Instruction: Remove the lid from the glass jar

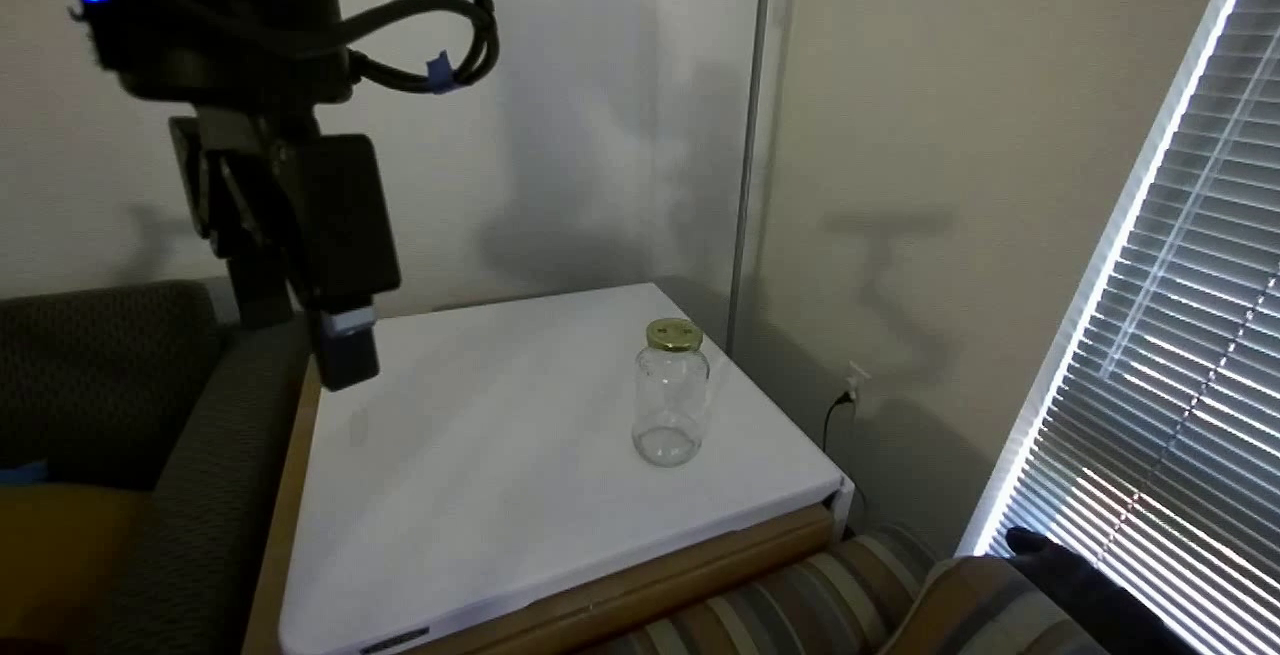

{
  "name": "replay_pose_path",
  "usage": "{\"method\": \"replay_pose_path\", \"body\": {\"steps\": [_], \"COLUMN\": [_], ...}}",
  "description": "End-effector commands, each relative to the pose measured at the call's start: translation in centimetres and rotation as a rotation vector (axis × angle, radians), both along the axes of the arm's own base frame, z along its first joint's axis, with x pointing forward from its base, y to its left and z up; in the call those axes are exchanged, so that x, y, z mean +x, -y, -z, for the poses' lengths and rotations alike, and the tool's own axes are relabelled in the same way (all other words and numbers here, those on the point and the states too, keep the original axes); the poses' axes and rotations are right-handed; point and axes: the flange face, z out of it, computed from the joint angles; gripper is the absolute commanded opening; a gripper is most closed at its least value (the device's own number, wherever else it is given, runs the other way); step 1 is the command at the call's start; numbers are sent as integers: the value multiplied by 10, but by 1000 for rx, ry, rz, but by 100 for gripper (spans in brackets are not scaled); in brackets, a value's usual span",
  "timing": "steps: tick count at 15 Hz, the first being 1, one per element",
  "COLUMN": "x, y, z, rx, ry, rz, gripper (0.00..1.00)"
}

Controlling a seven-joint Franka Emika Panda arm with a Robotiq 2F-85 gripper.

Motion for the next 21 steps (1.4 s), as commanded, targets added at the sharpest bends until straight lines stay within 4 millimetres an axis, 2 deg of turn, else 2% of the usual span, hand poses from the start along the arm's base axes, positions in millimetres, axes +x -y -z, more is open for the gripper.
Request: {"method": "replay_pose_path", "body": {"steps": [1,4,7,9,10,11,12,14,15,17,21], "x": [71,124,178,209,175,185,186,184,152,142,132], "y": [-19,-45,-68,-75,-74,-77,-78,-77,-70,-59,-25], "z": [5,3,12,19,9,14,18,14,19,24,20], "rx": [2,21,5,-23,-3,-4,-4,-4,-13,-23,-12], "ry": [59,100,106,113,123,123,118,121,128,107,106], "rz": [-46,-95,-125,-127,-127,-129,-130,-128,-158,-121,-83], "gripper": [100,100,100,100,100,100,100,100,100,100,100]}}
